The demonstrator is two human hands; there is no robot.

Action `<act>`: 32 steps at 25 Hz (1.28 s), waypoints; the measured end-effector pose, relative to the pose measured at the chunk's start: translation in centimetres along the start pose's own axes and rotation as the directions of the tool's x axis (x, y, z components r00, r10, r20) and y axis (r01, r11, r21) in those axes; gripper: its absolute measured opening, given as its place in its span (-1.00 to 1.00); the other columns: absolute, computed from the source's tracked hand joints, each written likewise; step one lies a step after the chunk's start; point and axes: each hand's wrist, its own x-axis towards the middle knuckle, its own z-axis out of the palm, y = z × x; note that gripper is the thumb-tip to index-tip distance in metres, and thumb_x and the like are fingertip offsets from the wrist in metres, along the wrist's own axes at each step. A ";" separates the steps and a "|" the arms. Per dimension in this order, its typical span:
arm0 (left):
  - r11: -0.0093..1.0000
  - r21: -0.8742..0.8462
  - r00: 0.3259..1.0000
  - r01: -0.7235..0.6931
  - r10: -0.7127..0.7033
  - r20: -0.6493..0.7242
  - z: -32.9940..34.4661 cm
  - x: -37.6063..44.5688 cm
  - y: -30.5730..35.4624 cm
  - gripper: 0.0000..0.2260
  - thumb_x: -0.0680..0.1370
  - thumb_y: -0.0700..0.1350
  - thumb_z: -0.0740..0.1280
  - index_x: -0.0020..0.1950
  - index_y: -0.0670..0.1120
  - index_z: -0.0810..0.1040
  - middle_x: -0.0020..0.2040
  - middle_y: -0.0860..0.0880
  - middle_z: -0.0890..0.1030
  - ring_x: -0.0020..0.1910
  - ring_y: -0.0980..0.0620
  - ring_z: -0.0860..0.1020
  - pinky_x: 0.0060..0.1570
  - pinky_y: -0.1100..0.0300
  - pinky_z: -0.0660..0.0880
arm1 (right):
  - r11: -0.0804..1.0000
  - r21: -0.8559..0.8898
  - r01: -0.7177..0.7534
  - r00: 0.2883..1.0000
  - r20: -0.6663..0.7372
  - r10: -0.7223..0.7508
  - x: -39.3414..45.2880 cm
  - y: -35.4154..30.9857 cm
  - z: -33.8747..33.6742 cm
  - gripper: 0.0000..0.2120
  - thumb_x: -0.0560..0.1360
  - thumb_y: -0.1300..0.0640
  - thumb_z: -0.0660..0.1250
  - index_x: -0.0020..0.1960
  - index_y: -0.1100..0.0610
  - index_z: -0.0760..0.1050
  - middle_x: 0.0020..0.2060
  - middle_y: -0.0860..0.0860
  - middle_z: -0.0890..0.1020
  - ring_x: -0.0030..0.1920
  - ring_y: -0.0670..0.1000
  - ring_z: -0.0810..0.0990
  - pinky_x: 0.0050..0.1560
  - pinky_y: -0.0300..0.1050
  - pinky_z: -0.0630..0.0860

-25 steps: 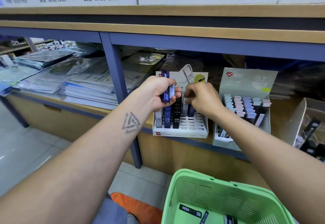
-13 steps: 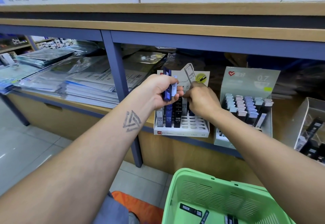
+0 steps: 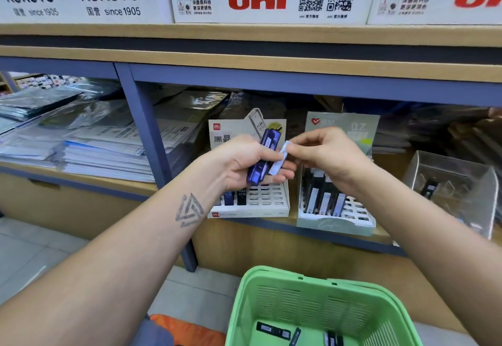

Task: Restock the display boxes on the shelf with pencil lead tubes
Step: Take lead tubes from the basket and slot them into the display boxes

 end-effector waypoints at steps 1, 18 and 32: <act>0.999 -0.028 0.999 0.024 -0.023 0.031 0.6 0.2 -0.1 -0.78 0.64 -0.33 0.26 0.25 -0.36 0.53 0.04 -0.37 0.67 -0.02 -0.22 0.71 -0.12 0.05 0.68 | 0.997 0.065 -0.032 0.999 -0.024 0.034 -0.4 0.3 -0.9 -0.94 0.52 0.26 0.46 -0.01 0.22 0.67 -0.21 0.13 0.70 -0.26 -0.05 0.63 -0.19 -0.21 0.58; 0.984 0.070 0.987 -0.161 0.158 0.041 8.8 4.2 -1.7 -0.83 0.49 -0.42 0.41 0.06 -0.30 0.57 -0.34 -0.11 0.53 -0.50 0.10 0.42 -0.60 0.36 0.29 | 0.974 0.228 -0.014 0.986 -0.159 0.052 -6.5 4.2 -11.0 -0.78 0.41 0.46 0.48 0.02 0.29 0.63 -0.11 0.29 0.71 -0.05 0.24 0.73 0.05 -0.03 0.68; 0.992 -0.068 0.977 -0.109 0.119 0.175 18.1 5.6 -3.5 -0.83 0.59 -0.23 0.35 0.13 -0.30 0.52 -0.24 -0.20 0.59 -0.49 0.08 0.39 -0.58 0.34 0.24 | 0.813 -0.581 0.030 0.942 -0.256 -0.218 -10.0 5.2 -17.2 -0.90 0.55 0.05 0.44 0.01 0.03 0.70 -0.17 -0.06 0.64 -0.15 -0.05 0.59 -0.11 -0.07 0.53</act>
